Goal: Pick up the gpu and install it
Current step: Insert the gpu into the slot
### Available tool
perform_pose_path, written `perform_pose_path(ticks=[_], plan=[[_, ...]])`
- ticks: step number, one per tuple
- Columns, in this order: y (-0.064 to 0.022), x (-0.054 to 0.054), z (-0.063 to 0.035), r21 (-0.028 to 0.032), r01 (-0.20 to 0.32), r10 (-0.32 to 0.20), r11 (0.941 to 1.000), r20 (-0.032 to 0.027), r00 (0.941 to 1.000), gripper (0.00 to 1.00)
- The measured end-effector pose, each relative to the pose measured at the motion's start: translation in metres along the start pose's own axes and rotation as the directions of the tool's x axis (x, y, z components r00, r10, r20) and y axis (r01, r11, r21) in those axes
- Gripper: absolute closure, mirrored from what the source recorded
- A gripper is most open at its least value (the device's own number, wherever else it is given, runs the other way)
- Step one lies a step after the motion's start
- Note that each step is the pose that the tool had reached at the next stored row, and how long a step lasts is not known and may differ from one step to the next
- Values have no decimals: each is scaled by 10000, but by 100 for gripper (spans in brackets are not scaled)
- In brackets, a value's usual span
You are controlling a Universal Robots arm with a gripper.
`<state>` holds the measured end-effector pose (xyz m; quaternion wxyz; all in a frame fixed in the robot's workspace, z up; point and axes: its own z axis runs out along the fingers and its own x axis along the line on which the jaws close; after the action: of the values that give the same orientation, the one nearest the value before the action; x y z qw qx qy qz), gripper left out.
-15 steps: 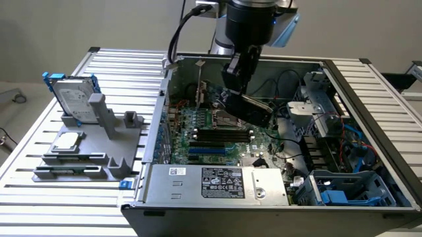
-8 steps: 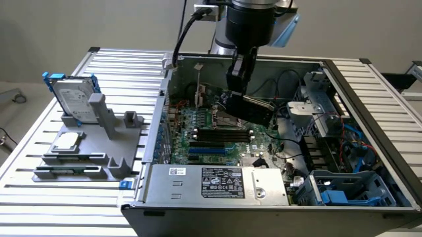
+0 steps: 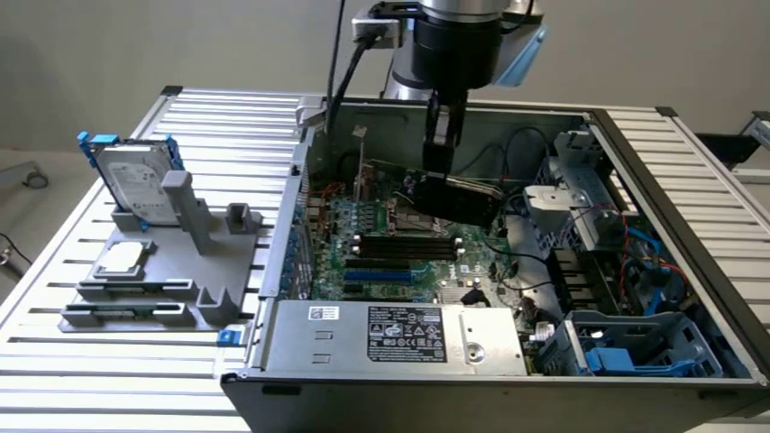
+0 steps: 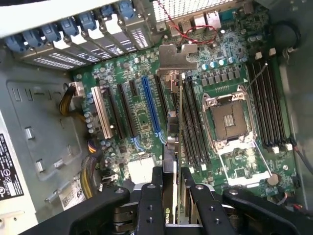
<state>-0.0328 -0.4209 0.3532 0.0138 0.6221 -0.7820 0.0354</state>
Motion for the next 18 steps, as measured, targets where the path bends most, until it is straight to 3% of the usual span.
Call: perform_pose_path(ticks=[6,18], plan=[[-2,18,78,-9,734,-734,9973,30,9973,74],[8,74,281,-15,1553,-1553,9879,113,9878,74]])
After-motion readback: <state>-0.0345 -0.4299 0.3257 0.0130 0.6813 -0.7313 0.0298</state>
